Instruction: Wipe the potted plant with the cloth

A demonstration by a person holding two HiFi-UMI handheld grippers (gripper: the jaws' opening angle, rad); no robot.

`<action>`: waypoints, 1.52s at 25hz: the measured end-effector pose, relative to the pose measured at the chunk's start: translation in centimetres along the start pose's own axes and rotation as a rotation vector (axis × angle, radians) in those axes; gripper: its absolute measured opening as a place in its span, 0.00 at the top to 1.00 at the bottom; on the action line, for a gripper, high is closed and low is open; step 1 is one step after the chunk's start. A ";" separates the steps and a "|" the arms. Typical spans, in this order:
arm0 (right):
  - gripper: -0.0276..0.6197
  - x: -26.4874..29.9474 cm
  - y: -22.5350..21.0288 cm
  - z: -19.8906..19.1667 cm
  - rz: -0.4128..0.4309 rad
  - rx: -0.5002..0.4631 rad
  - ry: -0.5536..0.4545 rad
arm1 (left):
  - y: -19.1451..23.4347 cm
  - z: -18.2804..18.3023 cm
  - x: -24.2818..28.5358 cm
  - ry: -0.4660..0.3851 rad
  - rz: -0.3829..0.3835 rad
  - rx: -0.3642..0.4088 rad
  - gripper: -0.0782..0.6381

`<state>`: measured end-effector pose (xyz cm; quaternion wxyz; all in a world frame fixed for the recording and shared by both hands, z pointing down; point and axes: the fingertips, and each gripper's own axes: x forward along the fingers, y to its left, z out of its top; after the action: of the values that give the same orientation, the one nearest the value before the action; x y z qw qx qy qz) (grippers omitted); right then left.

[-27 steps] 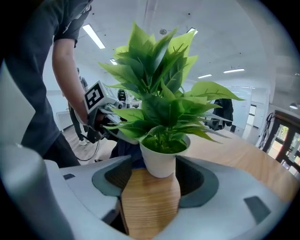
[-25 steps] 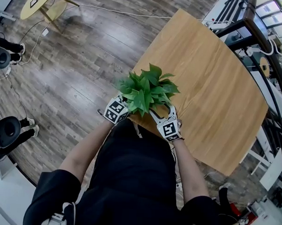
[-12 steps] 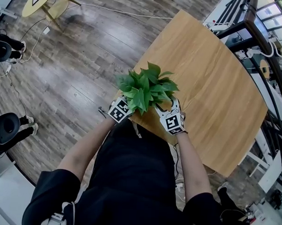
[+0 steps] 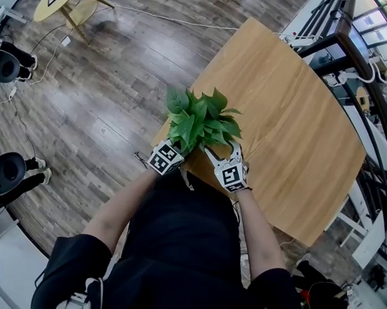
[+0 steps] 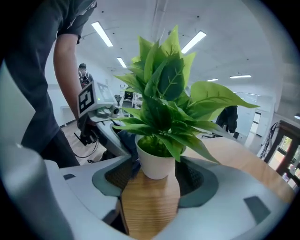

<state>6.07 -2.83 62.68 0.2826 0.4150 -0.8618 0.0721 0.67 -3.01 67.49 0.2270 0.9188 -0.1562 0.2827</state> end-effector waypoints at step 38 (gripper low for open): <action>0.54 -2.6 -0.2 -2.9 -0.174 0.140 0.078 | 0.4 2.1 2.4 0.046 -0.021 0.120 0.73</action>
<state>8.76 -0.16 63.66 0.2914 0.5037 -0.8039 0.1232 3.34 -4.76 67.43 0.1779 0.9256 -0.1238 0.3103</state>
